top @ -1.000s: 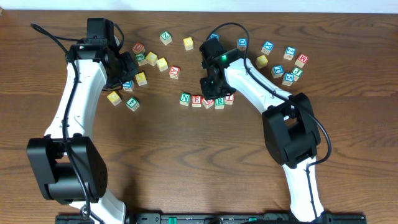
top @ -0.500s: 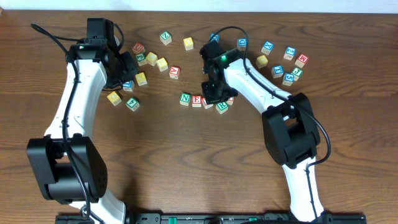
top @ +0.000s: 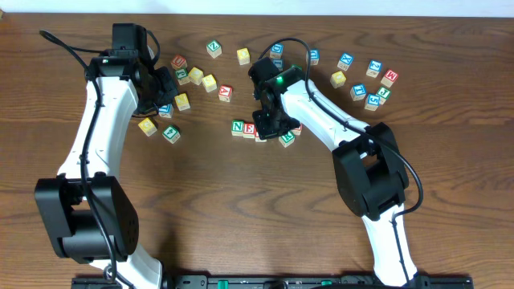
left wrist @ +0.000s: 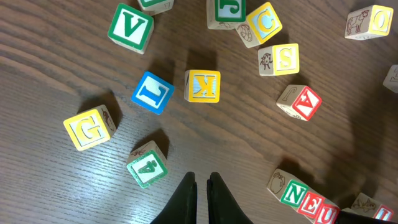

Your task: Spell out NEURIPS

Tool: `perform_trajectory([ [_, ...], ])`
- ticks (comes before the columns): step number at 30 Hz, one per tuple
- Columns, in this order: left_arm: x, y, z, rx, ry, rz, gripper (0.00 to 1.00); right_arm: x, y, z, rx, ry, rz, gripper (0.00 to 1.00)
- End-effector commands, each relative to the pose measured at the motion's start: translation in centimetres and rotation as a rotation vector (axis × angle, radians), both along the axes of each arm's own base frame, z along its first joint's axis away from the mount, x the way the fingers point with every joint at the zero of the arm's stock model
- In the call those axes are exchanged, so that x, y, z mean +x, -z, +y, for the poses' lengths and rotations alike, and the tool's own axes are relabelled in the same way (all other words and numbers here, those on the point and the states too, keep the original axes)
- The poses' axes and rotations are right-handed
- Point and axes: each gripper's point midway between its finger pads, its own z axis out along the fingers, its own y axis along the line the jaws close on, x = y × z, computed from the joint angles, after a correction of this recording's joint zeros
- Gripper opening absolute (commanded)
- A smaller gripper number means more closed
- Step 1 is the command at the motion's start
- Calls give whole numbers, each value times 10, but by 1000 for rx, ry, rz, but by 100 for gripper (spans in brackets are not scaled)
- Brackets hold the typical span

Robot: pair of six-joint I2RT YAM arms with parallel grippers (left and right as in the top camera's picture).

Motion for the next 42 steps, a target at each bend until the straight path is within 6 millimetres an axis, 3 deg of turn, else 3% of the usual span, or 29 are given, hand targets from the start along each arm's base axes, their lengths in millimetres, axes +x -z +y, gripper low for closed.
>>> perform_trajectory([
  [1,0,0,3,18,9,0,8,-1,2,4,9,12,2,2],
  [12,0,0,3,18,9,0,8,-2,1,15,40,6,-4,2],
  [31,-3,5,3,17,9,15,8,-23,3,0,-25,28,83,2],
  [42,-3,5,3,17,10,15,8,-33,3,13,-24,-22,84,2],
])
